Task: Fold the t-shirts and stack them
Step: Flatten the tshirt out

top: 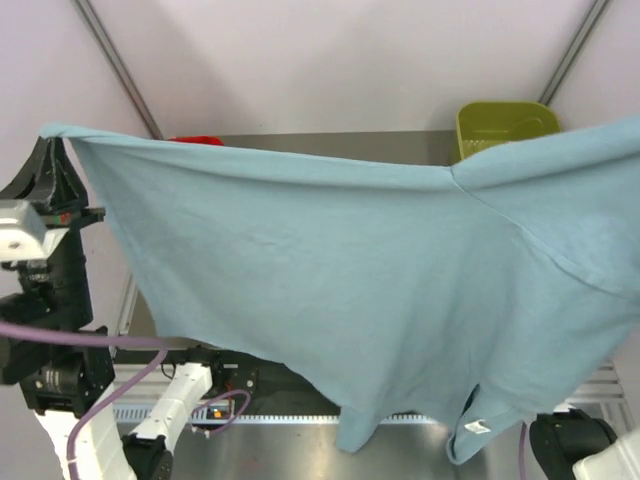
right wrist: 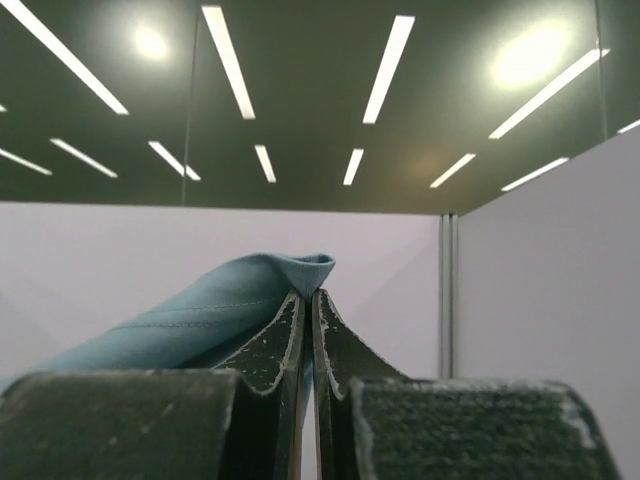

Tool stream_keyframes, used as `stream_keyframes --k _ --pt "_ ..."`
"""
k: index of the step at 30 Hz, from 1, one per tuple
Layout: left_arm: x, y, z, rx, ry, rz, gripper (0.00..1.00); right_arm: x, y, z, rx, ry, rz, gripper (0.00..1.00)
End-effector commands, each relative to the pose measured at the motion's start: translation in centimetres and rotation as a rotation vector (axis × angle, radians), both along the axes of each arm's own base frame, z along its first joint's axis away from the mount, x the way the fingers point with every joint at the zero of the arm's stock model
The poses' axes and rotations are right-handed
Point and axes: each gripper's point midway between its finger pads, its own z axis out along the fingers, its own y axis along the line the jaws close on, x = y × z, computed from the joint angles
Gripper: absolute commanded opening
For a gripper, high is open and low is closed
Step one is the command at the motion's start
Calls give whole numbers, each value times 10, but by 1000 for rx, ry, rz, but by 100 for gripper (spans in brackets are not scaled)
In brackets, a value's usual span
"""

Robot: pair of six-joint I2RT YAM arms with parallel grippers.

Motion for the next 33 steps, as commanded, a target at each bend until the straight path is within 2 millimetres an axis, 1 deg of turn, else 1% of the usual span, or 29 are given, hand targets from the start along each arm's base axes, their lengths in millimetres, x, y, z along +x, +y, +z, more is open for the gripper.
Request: stream_keyframes --k 1,2,3,4,5,6,7,8,9,10,11,13,14,16,17,19,20,21,22,23,24,25,26,27,28,29,30,31,33 --pt "57 9 -33 22 143 88 0 72 -5 -24 9 129 -51 0" --pt "78 5 -55 51 213 81 0 83 -5 -29 4 144 -50 0" --pt "89 2 -67 67 248 72 0 110 -3 -46 -9 208 -50 0" --pt "99 -3 -79 83 281 51 0 121 -2 -54 -17 235 -50 0" --pt "118 -5 -103 92 346 45 0 134 -1 -62 -25 263 -48 0" --pt "127 -6 -116 94 381 43 0 161 0 -82 -35 328 -49 0" --pt "137 -7 -128 100 413 39 0 173 0 -92 -38 356 -52 0" --pt "156 -8 -154 105 480 38 0 186 0 -99 -40 374 -56 0" --pt "164 -8 -163 107 498 43 0 212 1 -119 -48 435 -55 0" --pt "174 -8 -173 108 521 44 0 226 1 -129 -48 465 -54 0" --pt "193 -8 -198 118 582 53 0 251 2 -141 -51 503 -54 0" --pt "212 -8 -216 130 617 60 0 285 3 -164 -47 572 -44 0" --pt "230 -10 -236 147 673 59 0 315 9 -182 -66 627 -17 0" --pt "247 -12 -252 165 701 56 0 346 16 -200 -77 677 6 0" --pt "263 -13 -272 173 748 54 0 378 20 -223 -89 741 17 0" --pt "278 -14 -292 191 787 52 0 406 32 -245 -130 792 34 0" --pt "294 -16 -313 201 830 46 0 434 39 -273 -156 854 44 0" --pt "301 -16 -323 208 850 46 0 446 50 -288 -203 881 50 0" --pt "317 -15 -347 213 906 54 0 458 55 -305 -223 914 51 0" --pt "324 -15 -358 209 931 59 0 479 62 -337 -248 973 61 0" --pt "332 -14 -367 207 955 64 0 489 68 -354 -276 1001 63 0" --pt "349 -11 -383 200 981 84 0 499 70 -371 -287 1032 62 0" --pt "356 -9 -392 197 1004 98 0 517 75 -404 -300 1097 68 0" --pt "363 -7 -402 190 1031 110 0 526 77 -412 -317 1110 64 0" --pt "374 -5 -422 184 1076 124 0 534 77 -424 -323 1135 58 0" --pt "383 -3 -418 169 1068 139 0 548 78 -453 -330 1191 55 0" --pt "386 -1 -428 171 1102 150 0 555 79 -450 -334 1184 46 0" --pt "393 1 -443 170 1133 160 0 562 79 -457 -334 1198 37 0" --pt "403 7 -444 149 1131 183 0 581 79 -468 -322 1218 29 0"
